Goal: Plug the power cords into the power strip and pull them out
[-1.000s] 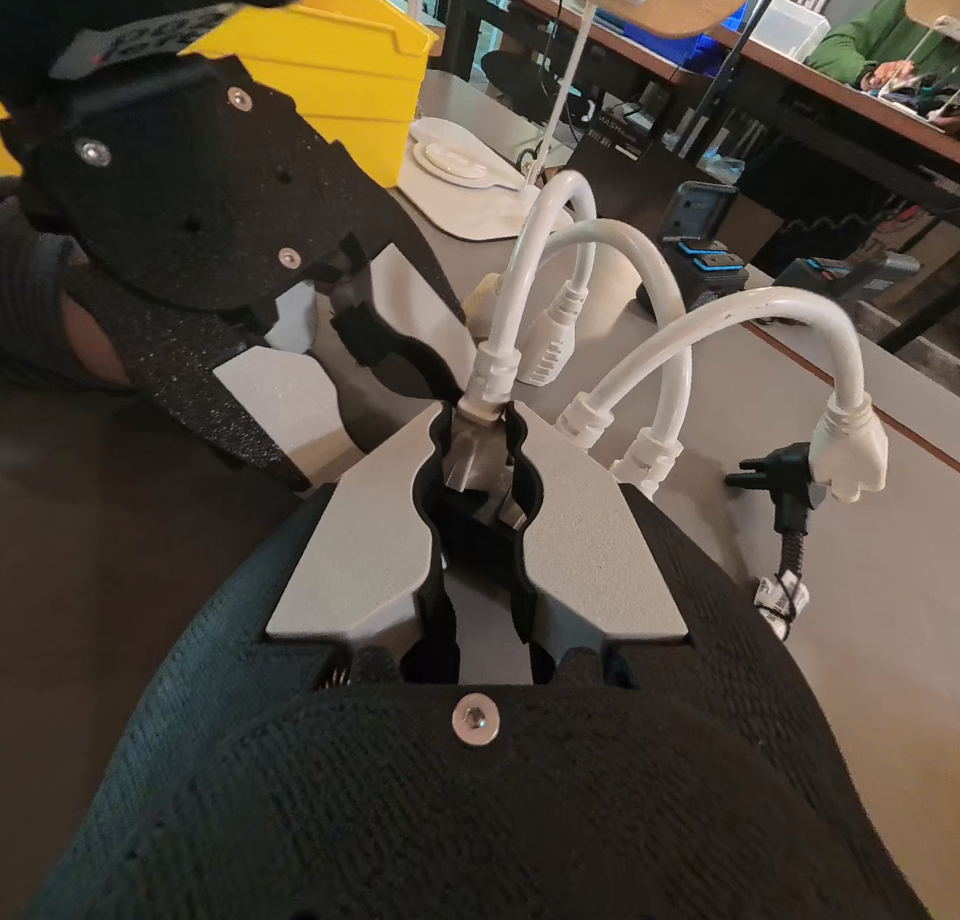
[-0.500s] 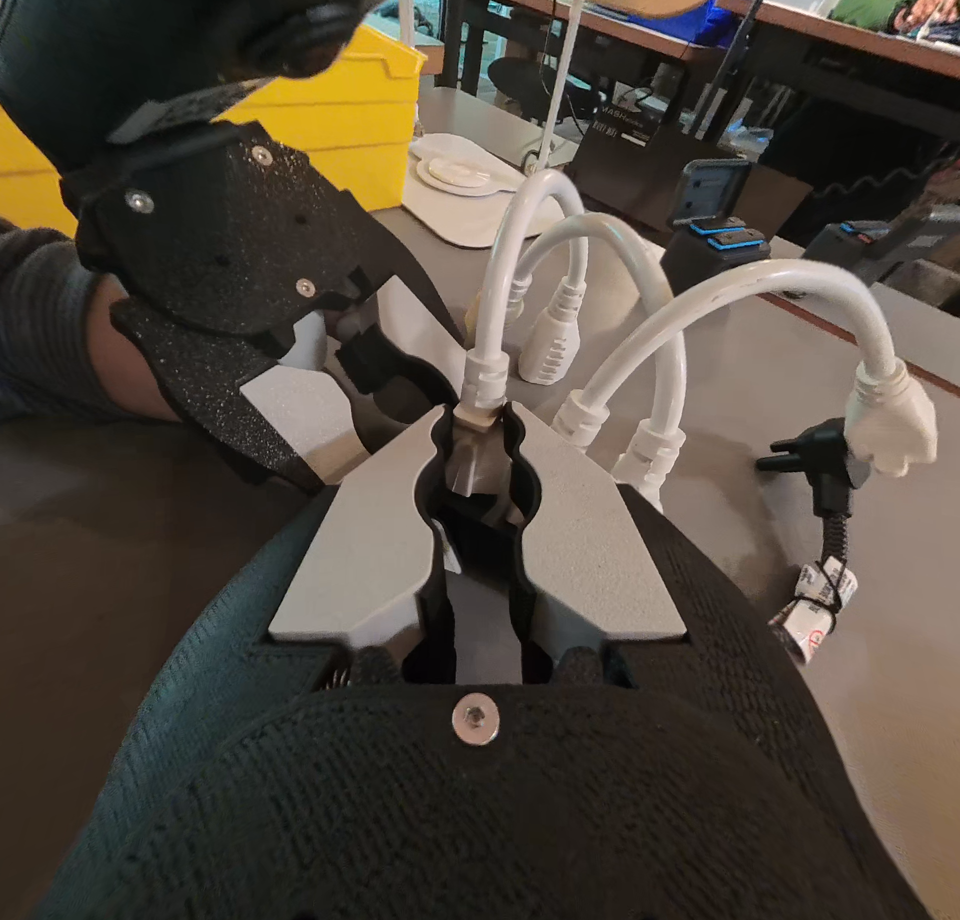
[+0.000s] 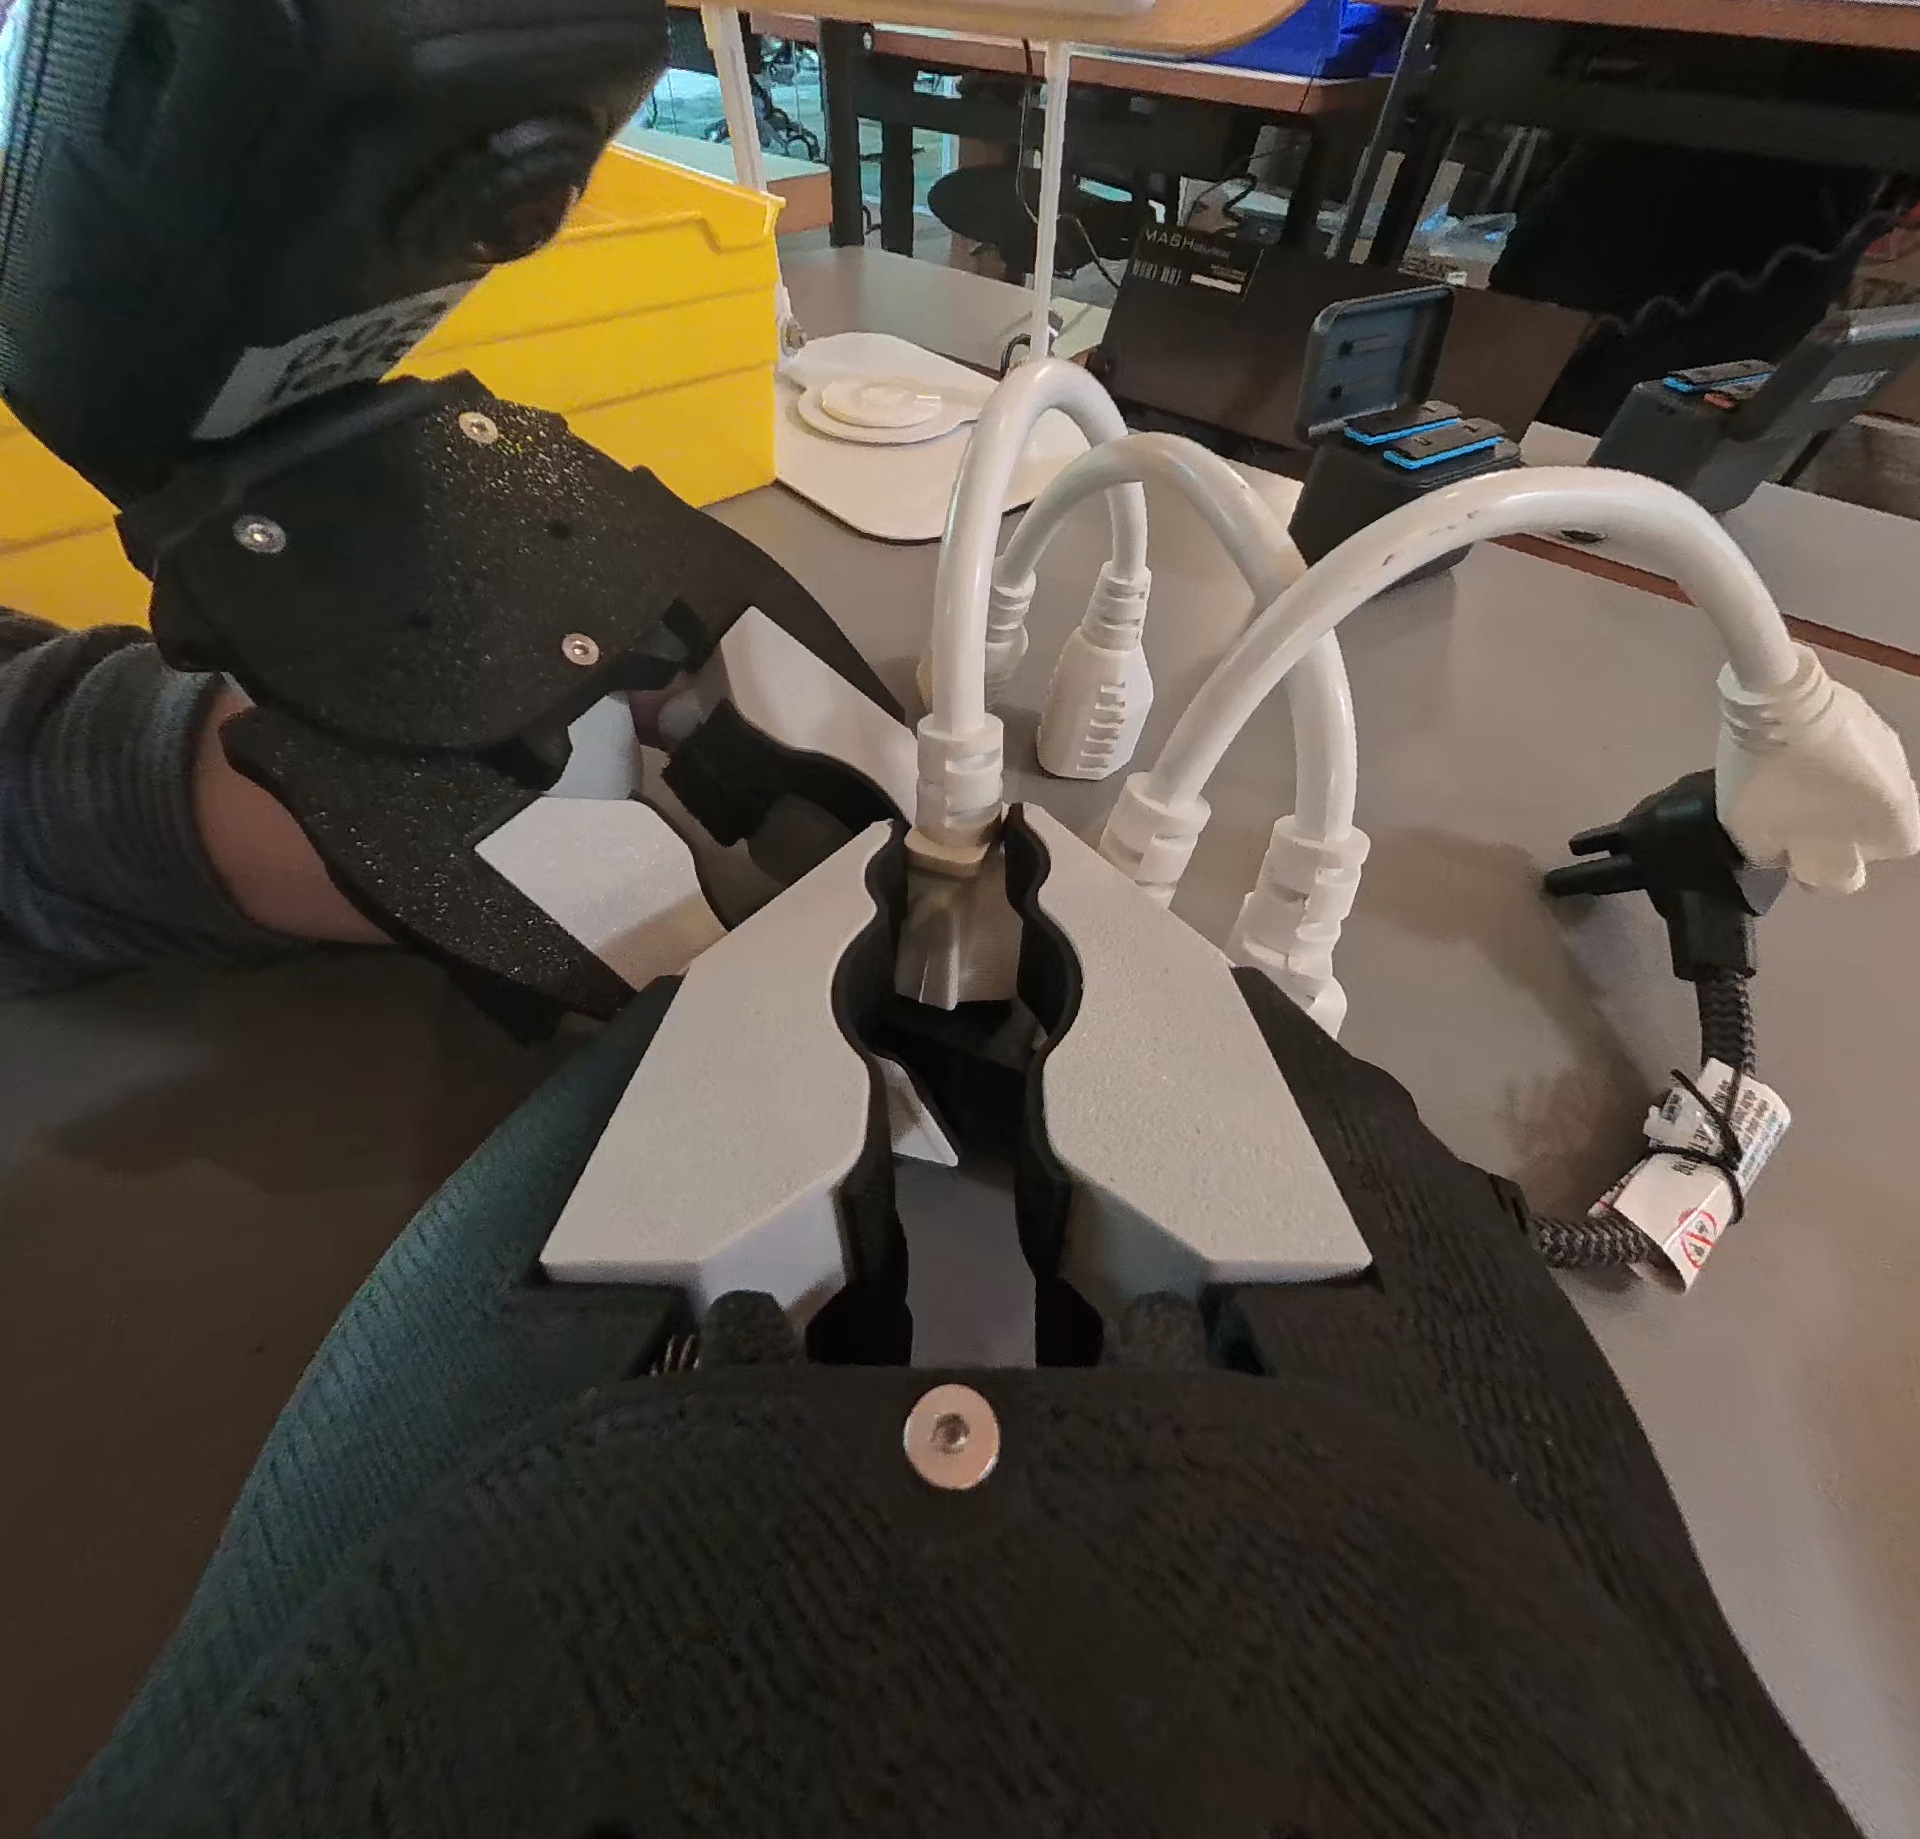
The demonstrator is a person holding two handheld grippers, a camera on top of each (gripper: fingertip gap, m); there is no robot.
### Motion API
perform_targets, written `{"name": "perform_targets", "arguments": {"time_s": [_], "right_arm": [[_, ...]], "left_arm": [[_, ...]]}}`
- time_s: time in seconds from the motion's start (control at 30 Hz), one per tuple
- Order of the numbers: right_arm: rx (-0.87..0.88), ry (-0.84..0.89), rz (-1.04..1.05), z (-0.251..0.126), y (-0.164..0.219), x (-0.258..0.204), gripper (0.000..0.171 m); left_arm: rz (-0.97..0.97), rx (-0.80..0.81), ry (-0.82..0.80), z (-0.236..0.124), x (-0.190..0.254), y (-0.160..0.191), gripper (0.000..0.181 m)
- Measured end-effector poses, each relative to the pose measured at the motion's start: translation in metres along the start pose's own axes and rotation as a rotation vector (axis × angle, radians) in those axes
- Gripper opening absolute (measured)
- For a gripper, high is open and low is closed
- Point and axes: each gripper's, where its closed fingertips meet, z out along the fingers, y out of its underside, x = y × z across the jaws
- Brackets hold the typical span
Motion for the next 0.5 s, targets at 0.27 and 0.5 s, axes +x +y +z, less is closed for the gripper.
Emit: {"name": "perform_targets", "arguments": {"time_s": [0.27,0.5], "right_arm": [[-0.013,-0.062,-0.05,0.002,0.002,-0.004,0.017],[-0.019,-0.028,-0.23,0.0,0.004,-0.011,0.032]], "left_arm": [[0.029,-0.017,-0.043,0.0,-0.003,0.002,0.046],[0.024,-0.016,-0.036,0.0,-0.002,0.002,0.046]]}}
